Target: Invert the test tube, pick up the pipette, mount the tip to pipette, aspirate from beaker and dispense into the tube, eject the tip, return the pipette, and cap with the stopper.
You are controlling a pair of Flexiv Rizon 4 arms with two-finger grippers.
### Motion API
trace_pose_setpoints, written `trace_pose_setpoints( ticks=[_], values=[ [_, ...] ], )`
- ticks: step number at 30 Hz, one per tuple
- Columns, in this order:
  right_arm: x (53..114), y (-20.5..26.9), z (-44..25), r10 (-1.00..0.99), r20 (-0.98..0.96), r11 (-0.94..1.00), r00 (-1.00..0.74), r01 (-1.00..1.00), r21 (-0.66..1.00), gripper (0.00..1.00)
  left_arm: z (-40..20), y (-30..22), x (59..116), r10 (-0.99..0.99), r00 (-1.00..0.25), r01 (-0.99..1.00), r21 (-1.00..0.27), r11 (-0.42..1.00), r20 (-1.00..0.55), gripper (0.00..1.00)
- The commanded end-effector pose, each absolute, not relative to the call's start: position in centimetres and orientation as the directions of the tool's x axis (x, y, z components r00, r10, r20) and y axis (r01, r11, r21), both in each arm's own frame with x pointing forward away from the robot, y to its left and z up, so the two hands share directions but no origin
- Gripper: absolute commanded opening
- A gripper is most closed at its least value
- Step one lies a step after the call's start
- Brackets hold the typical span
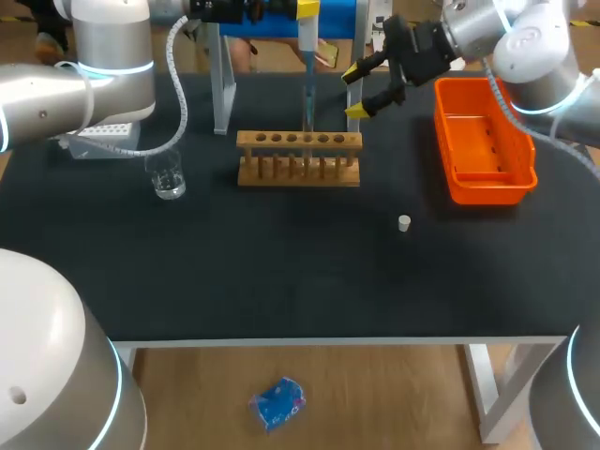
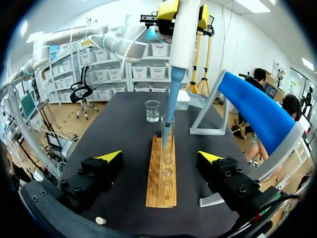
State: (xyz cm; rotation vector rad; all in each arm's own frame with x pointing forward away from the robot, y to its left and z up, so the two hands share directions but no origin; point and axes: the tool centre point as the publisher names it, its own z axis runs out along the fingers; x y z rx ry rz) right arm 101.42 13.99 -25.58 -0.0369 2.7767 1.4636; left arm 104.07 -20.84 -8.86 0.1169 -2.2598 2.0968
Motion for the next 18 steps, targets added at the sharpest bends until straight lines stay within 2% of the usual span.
trace_pose_setpoints(
  ticks=[1, 18],
  values=[
    [101.94, 14.92, -26.54, -0.038, 0.0, 0.557, -0.999, -0.021, 0.83, 1.0, -8.77, -20.82, 104.12, -0.015, -0.995, -0.095, -0.992, 0.077, 0.094, 0.0],
    [101.75, 15.69, -27.01, -0.058, 0.011, 0.549, -0.998, -0.022, 0.835, 1.0, -8.77, -20.82, 104.12, -0.015, -0.995, -0.095, -0.992, 0.077, 0.094, 0.0]
  ],
)
